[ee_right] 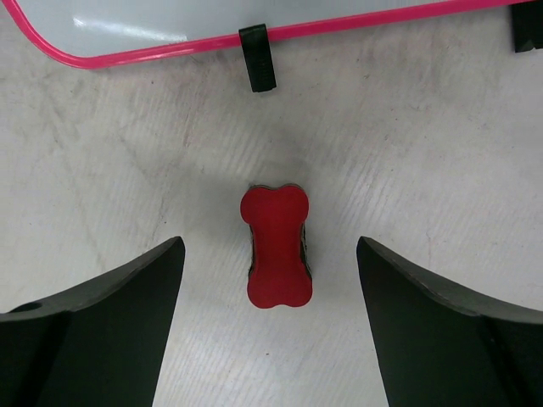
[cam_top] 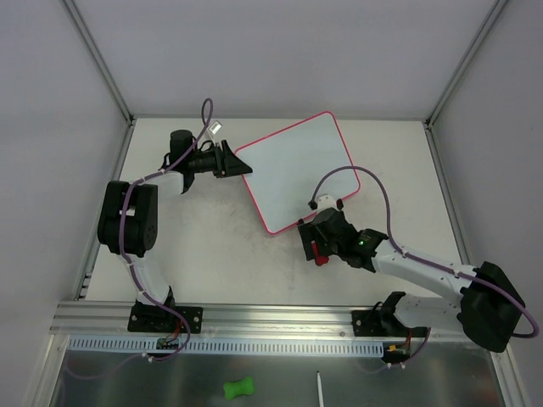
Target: Erase the whiteboard
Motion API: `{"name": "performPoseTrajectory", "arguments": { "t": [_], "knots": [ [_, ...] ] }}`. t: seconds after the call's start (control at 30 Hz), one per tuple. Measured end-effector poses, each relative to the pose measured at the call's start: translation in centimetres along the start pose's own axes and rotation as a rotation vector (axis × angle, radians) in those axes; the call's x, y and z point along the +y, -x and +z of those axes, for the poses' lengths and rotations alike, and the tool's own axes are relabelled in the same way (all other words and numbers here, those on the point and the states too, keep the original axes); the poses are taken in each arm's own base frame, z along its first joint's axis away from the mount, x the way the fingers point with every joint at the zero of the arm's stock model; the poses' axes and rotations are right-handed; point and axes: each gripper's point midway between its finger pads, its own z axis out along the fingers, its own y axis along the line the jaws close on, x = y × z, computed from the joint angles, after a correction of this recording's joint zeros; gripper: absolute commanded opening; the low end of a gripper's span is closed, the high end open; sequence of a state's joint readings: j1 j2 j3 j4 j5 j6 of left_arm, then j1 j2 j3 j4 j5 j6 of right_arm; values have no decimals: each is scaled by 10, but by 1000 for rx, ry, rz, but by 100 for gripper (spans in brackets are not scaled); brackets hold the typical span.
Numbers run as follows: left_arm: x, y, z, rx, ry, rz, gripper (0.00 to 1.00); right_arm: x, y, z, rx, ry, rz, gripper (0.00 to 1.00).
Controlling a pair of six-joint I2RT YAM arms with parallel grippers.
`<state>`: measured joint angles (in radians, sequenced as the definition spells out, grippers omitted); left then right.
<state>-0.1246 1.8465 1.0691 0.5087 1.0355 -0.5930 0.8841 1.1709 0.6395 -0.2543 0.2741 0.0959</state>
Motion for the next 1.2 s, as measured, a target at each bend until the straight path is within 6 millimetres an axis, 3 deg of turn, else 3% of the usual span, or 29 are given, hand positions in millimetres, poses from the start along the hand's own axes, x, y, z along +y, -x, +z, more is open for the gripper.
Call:
{"name": "performPoseTrajectory", "arguments": {
  "t": [0.1,0.23,0.33,0.4,0.6,0.77,1.2],
  "knots": [
    [1,0,0,-5,8,1,56,-1,2,-4,-23,4,6,86],
    [5,-2,-2,-19,36,-5,66,-3,5,-9,-45,5,9,87],
    [4,-6,-6,-34,58,-1,92,-4,6,-11,-55,7,7,87],
    [-1,-6,-10,-48,65,13,98,-4,7,-11,-58,9,3,87],
    [-18,2,-18,-92,72,61,99,-5,6,-14,-70,19,-8,87],
    [-23,-6,-29,-129,107,71,99,-6,5,-18,-87,29,-9,87],
    [-52,-35,-89,-330,301,114,99,-11,20,-32,-158,52,48,90]
  ]
}}
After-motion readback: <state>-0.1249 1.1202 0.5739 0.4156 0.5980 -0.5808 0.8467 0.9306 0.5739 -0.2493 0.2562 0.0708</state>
